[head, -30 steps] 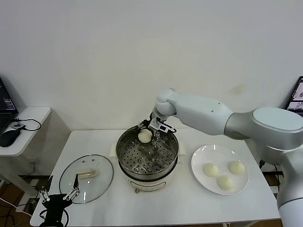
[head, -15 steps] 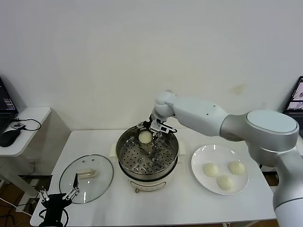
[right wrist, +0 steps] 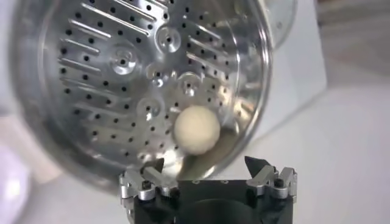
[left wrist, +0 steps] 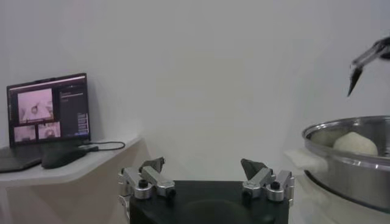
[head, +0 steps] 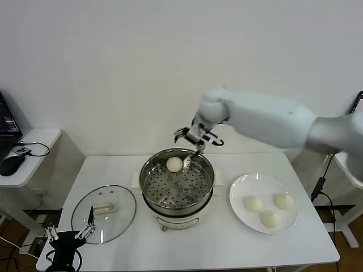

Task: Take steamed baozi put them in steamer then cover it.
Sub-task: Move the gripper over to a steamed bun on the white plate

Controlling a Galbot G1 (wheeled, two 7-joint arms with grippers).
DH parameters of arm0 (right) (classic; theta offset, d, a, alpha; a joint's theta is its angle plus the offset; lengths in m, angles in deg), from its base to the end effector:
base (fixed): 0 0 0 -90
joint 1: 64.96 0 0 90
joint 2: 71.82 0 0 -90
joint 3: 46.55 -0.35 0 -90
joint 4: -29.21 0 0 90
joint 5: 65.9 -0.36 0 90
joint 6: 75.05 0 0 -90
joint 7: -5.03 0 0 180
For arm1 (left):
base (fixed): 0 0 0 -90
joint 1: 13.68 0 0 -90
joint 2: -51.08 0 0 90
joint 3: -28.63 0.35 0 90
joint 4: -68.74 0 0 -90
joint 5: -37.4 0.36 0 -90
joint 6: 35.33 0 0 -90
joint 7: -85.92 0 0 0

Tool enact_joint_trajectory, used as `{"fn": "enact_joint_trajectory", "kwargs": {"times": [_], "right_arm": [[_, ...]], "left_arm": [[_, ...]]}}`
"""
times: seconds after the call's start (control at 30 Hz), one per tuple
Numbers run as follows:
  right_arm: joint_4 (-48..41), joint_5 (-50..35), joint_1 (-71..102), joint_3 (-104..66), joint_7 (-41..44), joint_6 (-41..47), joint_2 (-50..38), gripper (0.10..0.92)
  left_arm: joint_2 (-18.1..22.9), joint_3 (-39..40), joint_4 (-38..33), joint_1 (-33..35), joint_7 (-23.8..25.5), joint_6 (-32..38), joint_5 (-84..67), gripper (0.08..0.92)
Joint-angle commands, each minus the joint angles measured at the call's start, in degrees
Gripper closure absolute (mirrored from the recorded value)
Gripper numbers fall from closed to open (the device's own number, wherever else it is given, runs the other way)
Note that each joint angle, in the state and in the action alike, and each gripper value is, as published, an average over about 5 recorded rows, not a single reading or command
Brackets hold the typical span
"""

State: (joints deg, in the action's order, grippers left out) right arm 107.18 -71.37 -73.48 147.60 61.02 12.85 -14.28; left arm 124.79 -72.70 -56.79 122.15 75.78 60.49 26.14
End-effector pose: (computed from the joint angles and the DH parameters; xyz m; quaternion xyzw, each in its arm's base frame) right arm 0.5486 0.0600 -0.0048 0.5639 -0.3914 0.7189 0.1094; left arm 0.1148 0.0947 -0.2890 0.0740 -0.9943 -0.0747 0.0188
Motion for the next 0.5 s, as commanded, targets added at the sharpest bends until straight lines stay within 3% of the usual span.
{"fn": "enact_joint_trajectory", "kwargs": {"times": [0.03,0.27,0.5], "right_arm": [[11.7,-6.9,-5.1,0.7,2.8,16.1,-14.5,0.203],[16.3,-2.2,2.8,-1.4,2.0,21.1,-29.9,0.203],[17.1,0.6,18.2,-10.2,1.7,22.1,-34.7,0.202]], "left_arm": [[-0.1,0.1,-0.6,0.1,0.0,-0.2,0.0,0.177],[-0.5,0.7,-0.1,-0.3,0.1,-0.5,0.1,0.177],[-0.7,1.3,1.3,-1.1,0.2,-0.4,0.4,0.177]]}}
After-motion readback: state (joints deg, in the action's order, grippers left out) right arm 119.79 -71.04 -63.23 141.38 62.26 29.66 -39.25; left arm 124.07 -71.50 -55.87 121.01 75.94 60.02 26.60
